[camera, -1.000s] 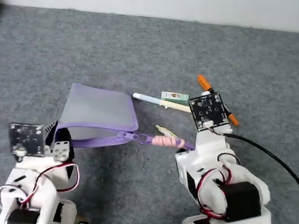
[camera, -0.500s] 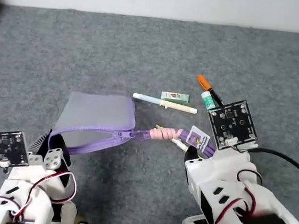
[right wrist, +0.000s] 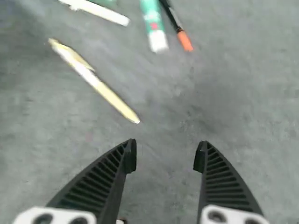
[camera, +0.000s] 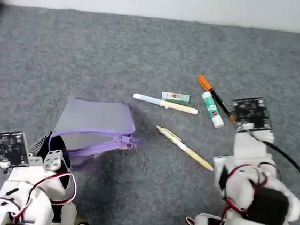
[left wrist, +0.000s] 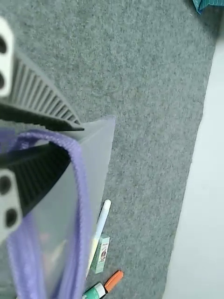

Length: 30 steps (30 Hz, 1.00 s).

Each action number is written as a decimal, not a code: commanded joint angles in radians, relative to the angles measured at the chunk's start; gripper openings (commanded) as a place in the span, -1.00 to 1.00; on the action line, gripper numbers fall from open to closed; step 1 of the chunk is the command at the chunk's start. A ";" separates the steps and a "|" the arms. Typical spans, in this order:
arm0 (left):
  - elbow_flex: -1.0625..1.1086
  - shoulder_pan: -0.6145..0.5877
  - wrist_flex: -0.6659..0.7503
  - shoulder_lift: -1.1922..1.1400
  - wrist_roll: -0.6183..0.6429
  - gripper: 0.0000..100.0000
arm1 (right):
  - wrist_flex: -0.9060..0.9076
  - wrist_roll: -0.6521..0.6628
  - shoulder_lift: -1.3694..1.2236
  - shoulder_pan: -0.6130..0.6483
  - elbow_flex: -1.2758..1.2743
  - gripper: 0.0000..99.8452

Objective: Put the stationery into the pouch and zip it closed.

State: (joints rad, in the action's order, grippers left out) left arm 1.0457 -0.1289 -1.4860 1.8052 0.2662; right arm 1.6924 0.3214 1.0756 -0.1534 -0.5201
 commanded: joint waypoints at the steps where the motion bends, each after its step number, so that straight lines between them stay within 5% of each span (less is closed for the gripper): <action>1: -0.053 -0.005 -0.003 0.002 0.014 -0.98 | -0.027 0.026 -0.002 -0.021 0.000 -0.60; 10: -0.054 -0.005 -0.014 -0.015 0.015 -0.98 | -0.010 -0.044 -0.045 0.140 -0.005 -0.60; 30: -0.148 0.002 -0.048 -0.476 0.015 -0.98 | -0.117 -0.078 -0.426 0.337 0.002 -0.60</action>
State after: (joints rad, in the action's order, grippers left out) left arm 0.9398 -0.1274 -1.5167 1.3832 0.2662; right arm 1.6080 0.2432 0.7089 0.1703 -0.5294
